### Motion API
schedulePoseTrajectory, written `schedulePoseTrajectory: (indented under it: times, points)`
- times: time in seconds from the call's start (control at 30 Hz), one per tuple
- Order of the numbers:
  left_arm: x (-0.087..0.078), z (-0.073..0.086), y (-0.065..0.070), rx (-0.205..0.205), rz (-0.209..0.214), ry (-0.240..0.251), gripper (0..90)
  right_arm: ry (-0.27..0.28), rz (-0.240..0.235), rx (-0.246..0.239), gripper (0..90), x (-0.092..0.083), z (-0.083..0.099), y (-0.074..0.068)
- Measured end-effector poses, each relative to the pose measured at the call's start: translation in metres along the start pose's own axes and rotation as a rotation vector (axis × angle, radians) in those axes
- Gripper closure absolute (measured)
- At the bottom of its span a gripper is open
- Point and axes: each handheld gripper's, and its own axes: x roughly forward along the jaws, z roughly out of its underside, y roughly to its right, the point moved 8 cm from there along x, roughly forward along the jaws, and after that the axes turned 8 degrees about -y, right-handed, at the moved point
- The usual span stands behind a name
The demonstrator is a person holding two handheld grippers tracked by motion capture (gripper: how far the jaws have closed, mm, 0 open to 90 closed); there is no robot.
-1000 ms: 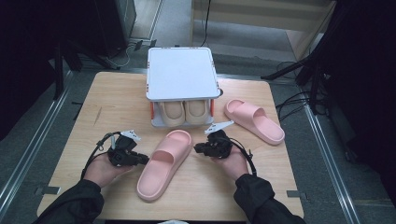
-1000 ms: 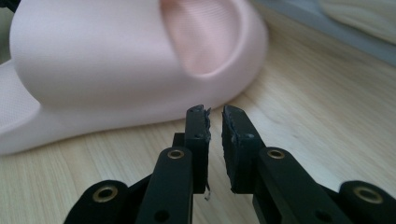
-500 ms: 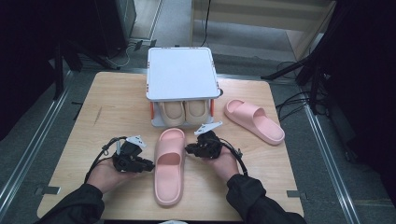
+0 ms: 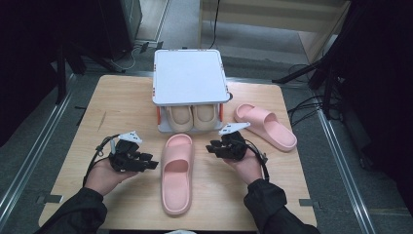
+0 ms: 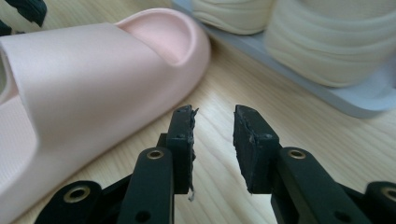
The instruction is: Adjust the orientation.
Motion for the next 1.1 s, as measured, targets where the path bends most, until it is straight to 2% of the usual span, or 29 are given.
schedulePoseTrajectory:
  times: [0.4,0.5,0.67,0.87,1.0,1.1]
  points:
    - [-0.002,-0.008,-0.009,-0.009,0.000,0.006,47.4,0.041,0.049,0.073,66.1,-0.036,0.013,0.035]
    - [-0.001,-0.008,-0.010,-0.016,-0.005,0.008,45.3,0.046,0.070,0.094,63.5,-0.046,0.018,0.048]
    - [-0.001,-0.010,-0.012,-0.025,-0.003,0.012,42.8,0.052,0.140,0.113,65.0,-0.070,0.029,0.074]
    - [0.000,-0.009,-0.011,-0.018,-0.004,0.004,41.5,0.072,0.163,0.215,64.1,-0.088,0.049,0.109]
    - [0.000,-0.008,-0.011,-0.023,0.001,0.004,41.0,0.048,0.179,0.249,63.6,-0.088,0.059,0.125]
    - [-0.001,-0.007,-0.011,-0.021,-0.002,0.006,40.7,0.061,0.189,0.271,62.1,-0.091,0.061,0.134]
